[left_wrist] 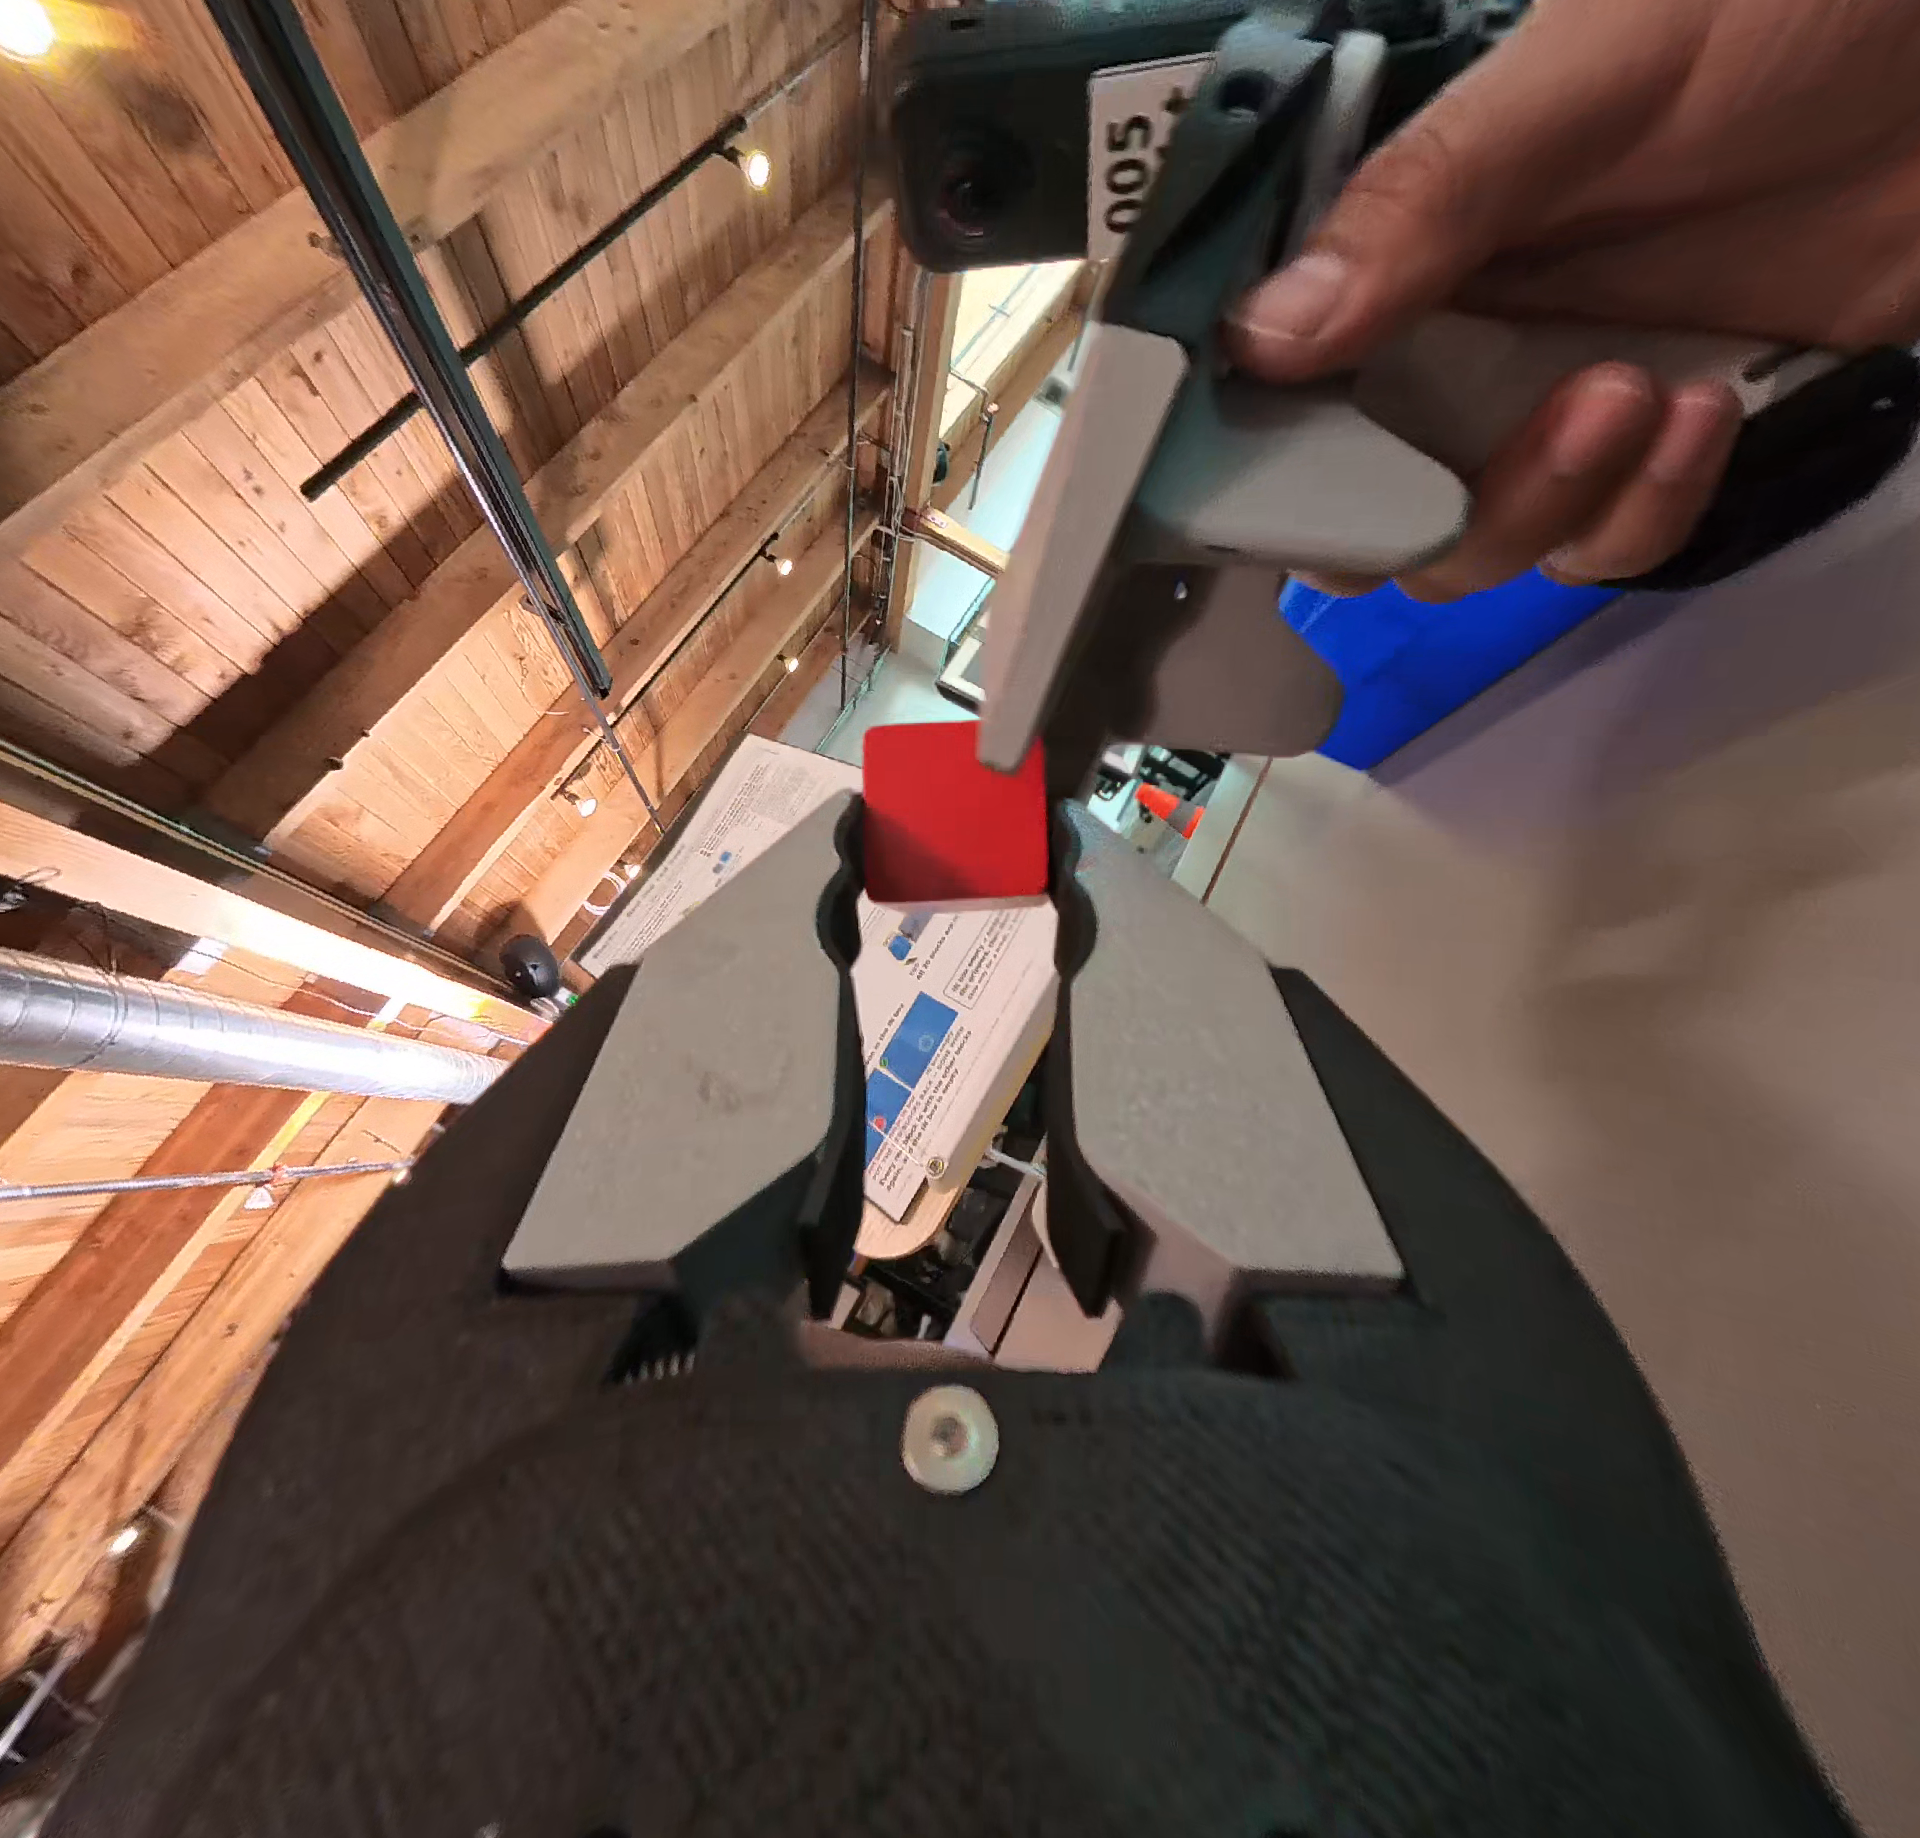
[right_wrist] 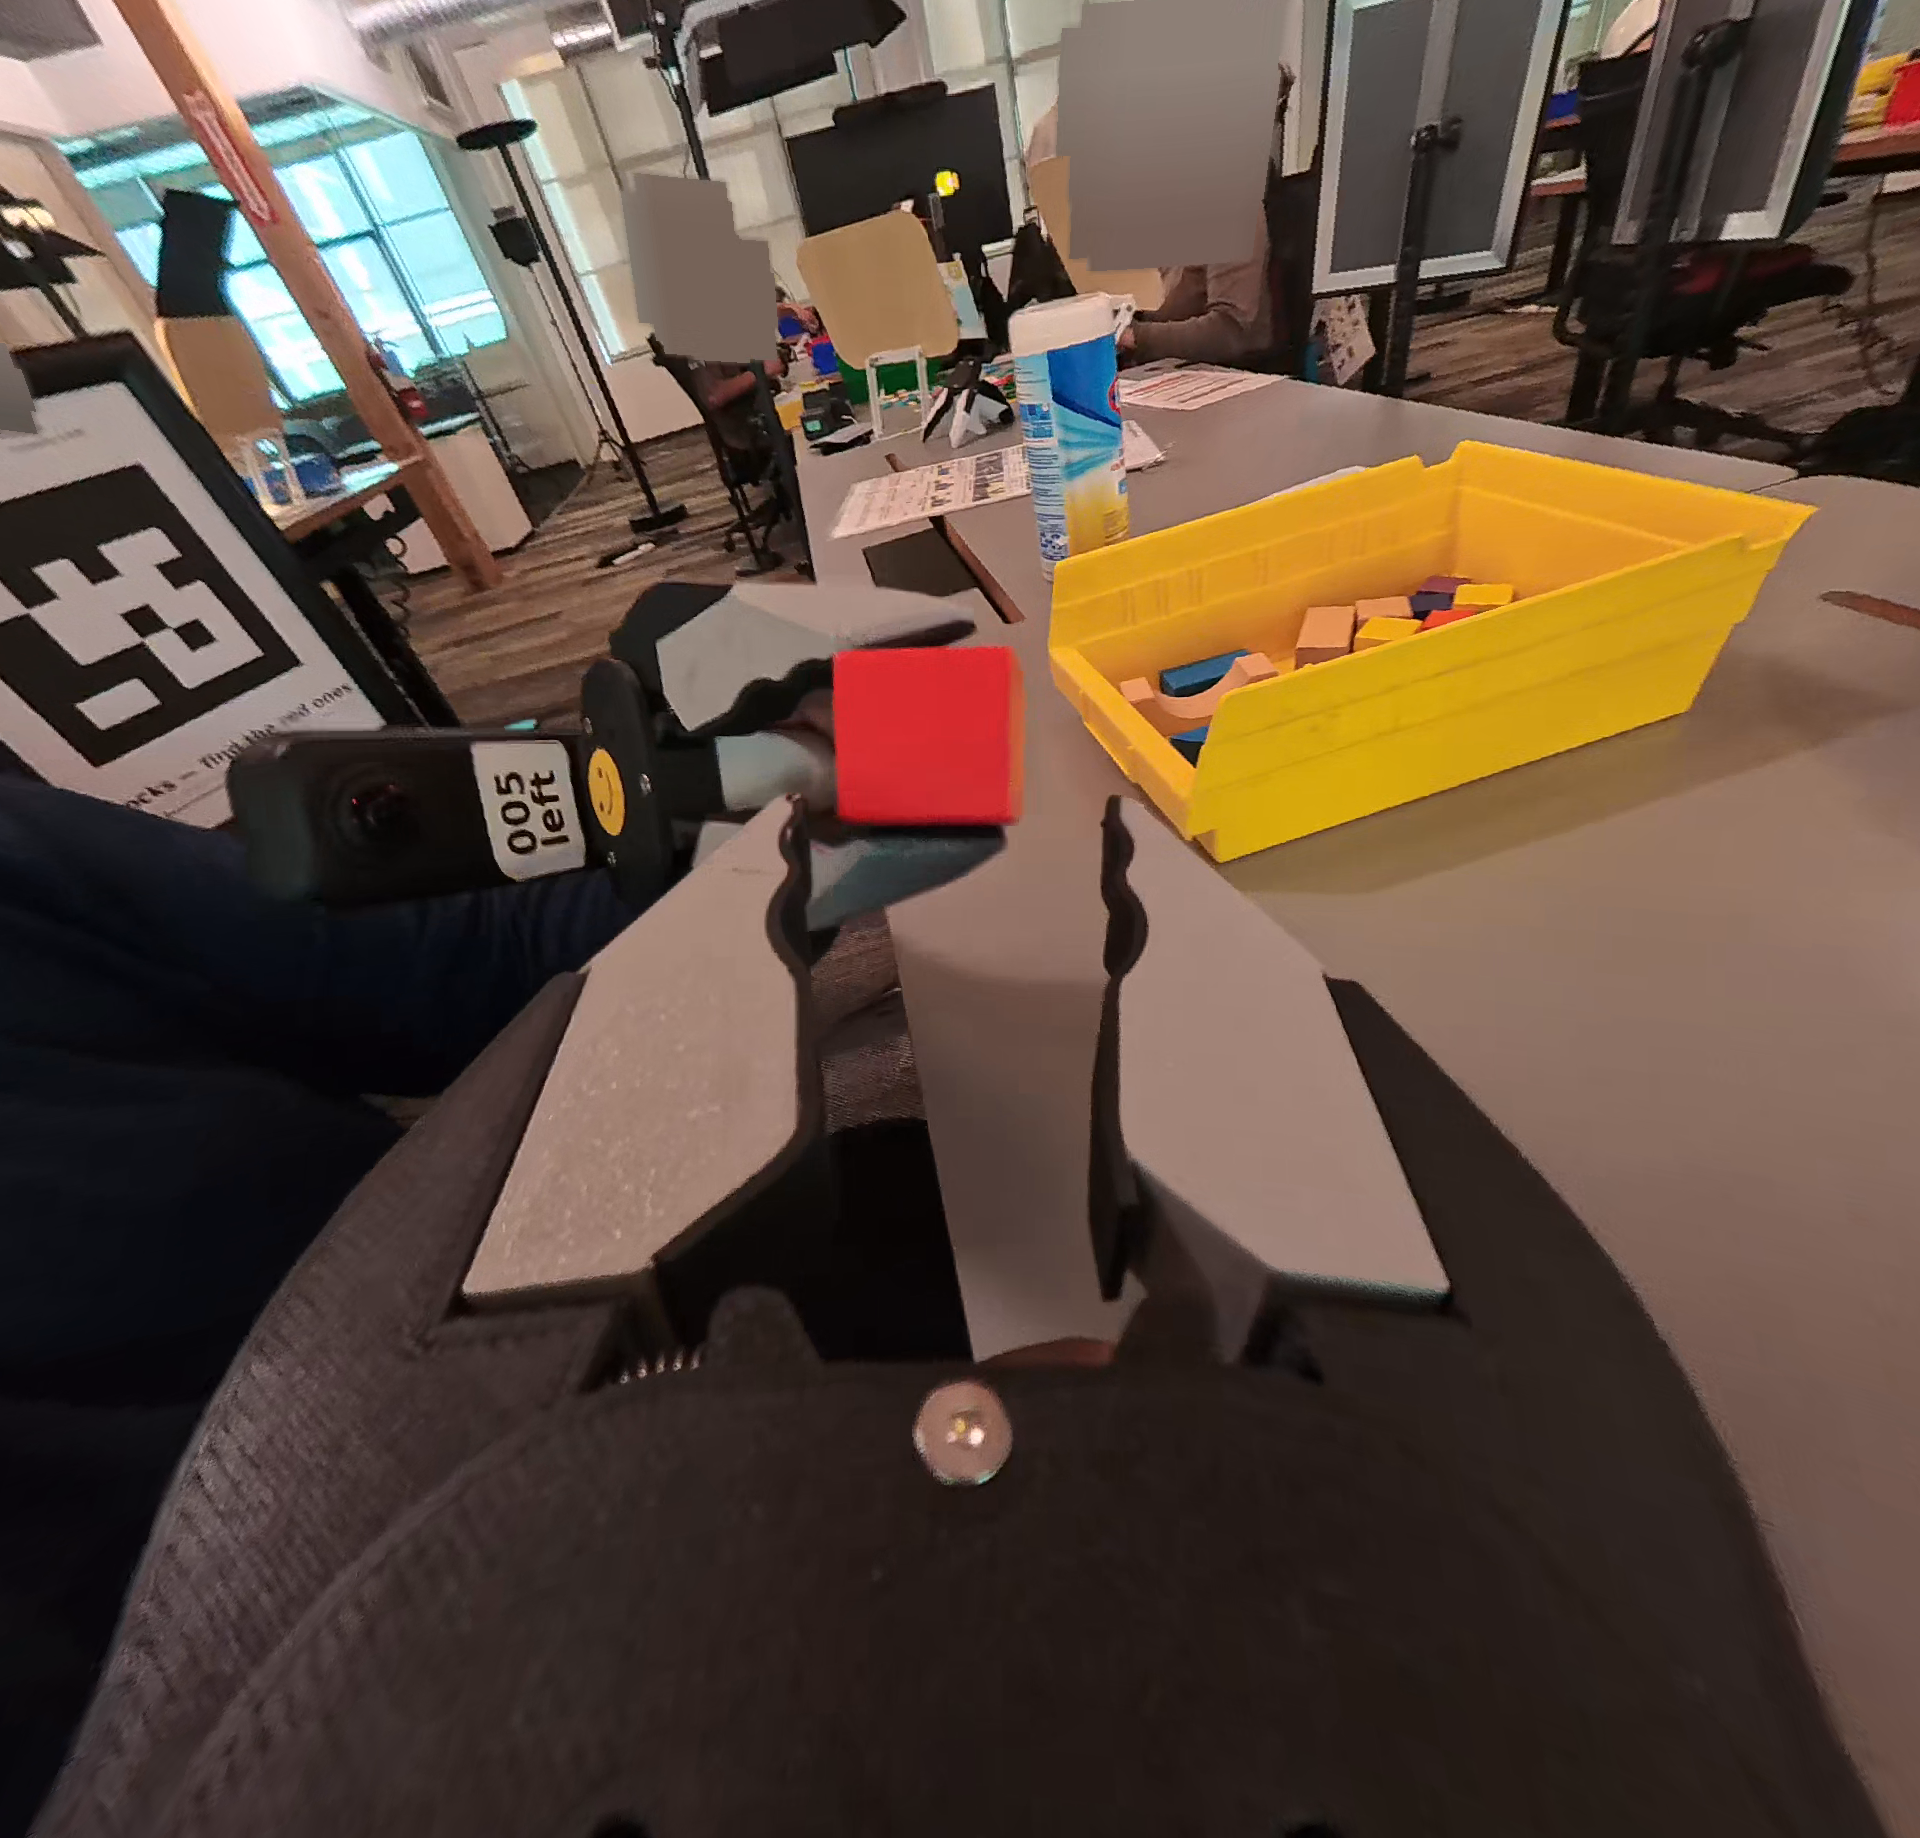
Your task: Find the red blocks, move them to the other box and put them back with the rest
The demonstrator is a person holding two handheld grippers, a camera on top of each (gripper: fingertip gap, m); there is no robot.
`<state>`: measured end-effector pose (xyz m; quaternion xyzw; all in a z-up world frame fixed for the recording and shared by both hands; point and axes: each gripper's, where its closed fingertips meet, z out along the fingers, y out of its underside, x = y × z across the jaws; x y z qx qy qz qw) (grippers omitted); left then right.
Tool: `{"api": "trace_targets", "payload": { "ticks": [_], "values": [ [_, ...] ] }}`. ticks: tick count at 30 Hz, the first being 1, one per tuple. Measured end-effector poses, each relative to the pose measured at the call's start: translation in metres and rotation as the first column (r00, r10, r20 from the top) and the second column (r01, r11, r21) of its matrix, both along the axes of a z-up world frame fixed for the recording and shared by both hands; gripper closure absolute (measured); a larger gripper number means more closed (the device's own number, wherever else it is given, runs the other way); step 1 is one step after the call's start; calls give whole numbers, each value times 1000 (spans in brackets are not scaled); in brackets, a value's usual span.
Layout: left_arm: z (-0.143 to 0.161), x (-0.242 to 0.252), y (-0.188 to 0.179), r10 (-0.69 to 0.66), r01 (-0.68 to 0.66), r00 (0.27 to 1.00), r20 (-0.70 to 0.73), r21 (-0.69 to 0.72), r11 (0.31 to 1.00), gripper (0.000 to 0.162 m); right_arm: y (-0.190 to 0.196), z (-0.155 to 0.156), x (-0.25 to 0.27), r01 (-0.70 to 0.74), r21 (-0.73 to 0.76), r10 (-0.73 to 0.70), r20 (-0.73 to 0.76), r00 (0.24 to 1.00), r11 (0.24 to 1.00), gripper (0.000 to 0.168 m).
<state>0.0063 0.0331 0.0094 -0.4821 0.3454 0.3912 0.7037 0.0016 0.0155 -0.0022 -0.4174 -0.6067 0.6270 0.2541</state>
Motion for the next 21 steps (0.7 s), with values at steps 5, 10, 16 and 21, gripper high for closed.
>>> {"api": "trace_targets", "payload": {
  "ticks": [5, 10, 16, 21],
  "values": [
    [-20, 9, 13, 24, -28, 998, -63, -64, 998, 130, -4, -21, -10, -24, 14, 23, 71, 997, 1000, 135],
    [-35, -4, 25, 49, -47, 999, 5, -148, 988, 132, 23, -33, -15, 69, 103, -80, 107, 991, 992, 135],
    [-30, -53, 25, 175, -146, 975, 135, -199, 969, 146, 151, -19, 29, 440, 306, -480, 68, 874, 844, 135],
    [-32, -87, 23, 222, -149, 932, 287, -255, 956, 147, 299, -45, 143, 734, 438, -849, 167, 500, 519, 135]
  ]
}}
